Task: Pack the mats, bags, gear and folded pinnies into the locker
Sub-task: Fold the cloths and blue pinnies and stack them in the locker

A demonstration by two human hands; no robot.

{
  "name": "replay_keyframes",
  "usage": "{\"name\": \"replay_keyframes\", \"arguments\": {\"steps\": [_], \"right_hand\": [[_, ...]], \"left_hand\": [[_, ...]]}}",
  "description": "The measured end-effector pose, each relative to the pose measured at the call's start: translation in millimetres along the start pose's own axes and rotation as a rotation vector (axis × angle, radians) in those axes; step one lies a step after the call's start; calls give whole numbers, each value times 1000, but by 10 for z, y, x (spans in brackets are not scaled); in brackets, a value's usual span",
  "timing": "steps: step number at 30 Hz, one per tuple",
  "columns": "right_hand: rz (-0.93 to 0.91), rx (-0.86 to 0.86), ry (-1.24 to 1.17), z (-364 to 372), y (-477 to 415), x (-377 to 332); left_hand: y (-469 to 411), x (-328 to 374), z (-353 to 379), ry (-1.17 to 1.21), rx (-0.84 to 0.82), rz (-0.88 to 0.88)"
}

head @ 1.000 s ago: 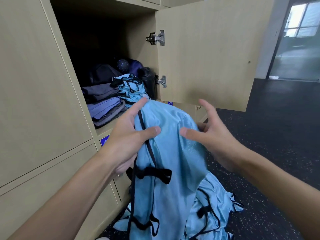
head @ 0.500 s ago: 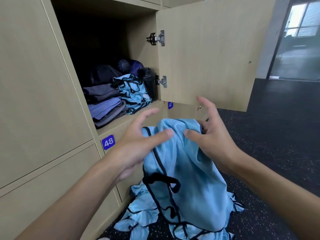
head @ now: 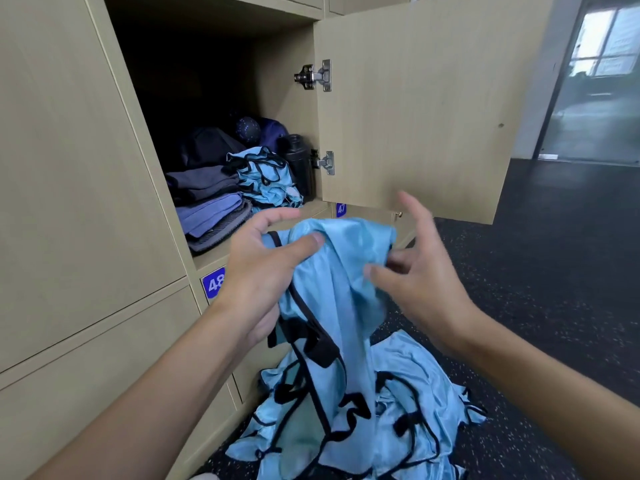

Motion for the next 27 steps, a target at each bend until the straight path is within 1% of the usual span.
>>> {"name": "replay_keyframes", "arguments": {"steps": [2,3,6,7,10,11,12,14,15,16,18,20,22,24,27], "right_hand": [[-48,137,11,-143,-16,5],[-47,138,22,-143,-20,20],[-23,-59,101,111,18,21],[-40,-59,113,128,17,15],[-122,115,100,-42,7,-94],[-134,123,88,-60,11,-104],[-138,92,83,-11,22,-143],[-126,-26,89,136,53,-188],[-114,-50,98,162,55,-179],[-105,-36,105,159,40,-184],[-102,81,90,29,-7,-154],[-112,173,44,-84,-30,-106],[-85,220,-14,-167,-42,-64],[-64,222,-21,-235,-48,-43],[35,56,-52,-140,-93,54]], "left_hand": [[-10,18,-29,25,11,-10],[-11,23,-39,31,15,-14],[-14,17,-65,49,23,-21],[-20,13,-82,52,29,-24],[-34,-7,-126,88,45,-42],[-35,-11,-135,98,48,-48],[-33,-16,-140,103,50,-56],[-38,-38,-150,115,53,-86],[-41,-60,-168,124,63,-110],[-37,-87,-184,129,76,-142],[-8,-210,-198,104,72,-243],[74,-370,-113,70,-2,-362],[143,-469,-16,83,-67,-411],[125,-416,-12,141,-40,-344],[41,-220,-150,215,100,-189]]}}
Point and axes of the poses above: each hand's wrist, its own y-axis away from the middle knuckle, its own z-axis out of the palm, x = y × z, the point moved 9 cm from there along -y, towards the middle knuckle, and after that the axes turned 8 degrees about -x, right-handed, at the moved point
